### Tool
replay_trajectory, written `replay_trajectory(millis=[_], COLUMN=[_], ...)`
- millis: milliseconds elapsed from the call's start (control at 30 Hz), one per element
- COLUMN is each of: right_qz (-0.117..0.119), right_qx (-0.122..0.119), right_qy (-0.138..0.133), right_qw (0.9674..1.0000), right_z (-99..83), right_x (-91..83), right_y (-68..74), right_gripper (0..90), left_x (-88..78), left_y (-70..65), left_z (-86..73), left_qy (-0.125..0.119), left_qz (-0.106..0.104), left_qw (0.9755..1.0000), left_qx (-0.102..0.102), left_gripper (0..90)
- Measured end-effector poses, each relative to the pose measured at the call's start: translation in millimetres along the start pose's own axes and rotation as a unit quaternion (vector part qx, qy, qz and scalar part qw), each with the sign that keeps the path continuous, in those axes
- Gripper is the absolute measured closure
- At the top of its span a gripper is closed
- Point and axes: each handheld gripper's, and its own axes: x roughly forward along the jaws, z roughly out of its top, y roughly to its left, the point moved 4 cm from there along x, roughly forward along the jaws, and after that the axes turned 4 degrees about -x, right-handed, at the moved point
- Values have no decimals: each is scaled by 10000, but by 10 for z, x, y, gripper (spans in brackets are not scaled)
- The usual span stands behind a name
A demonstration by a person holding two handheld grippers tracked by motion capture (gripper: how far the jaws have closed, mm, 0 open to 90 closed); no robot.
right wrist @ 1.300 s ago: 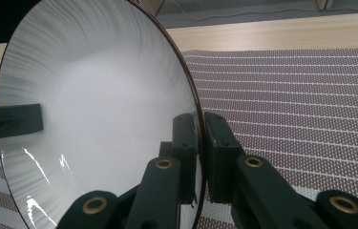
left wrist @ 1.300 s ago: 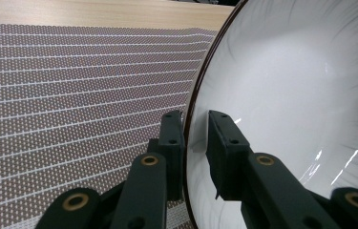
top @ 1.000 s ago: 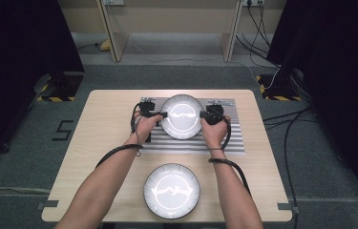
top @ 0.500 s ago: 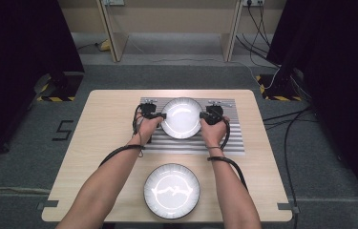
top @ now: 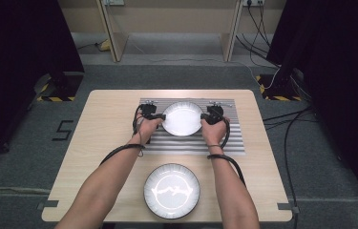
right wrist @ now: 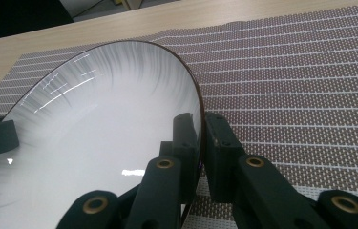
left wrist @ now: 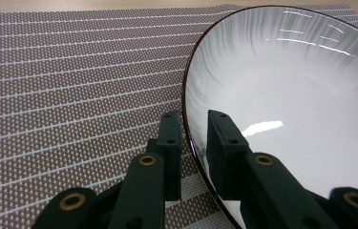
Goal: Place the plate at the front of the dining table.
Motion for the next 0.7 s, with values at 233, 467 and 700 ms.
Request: replay_trajectory(millis=[233,467,700], right_qz=[-88,-148,-161], right_qx=[55,17,56], right_qy=[-30,-81,-87], right_qw=[9999,9999,9998], right_z=[8,46,28], right_x=[2,-52,-107], right_y=[-47,-85,-129], right_gripper=[838,782,692], left_x=[16,14,-64], left_y=[-22,-7,38], left_z=[14,11,35], left_qy=[16,-54,-156], left_qz=[40,185,190], left_qw=[10000,9998,9997], left_qx=[31,47,38], left_gripper=[736,673,554])
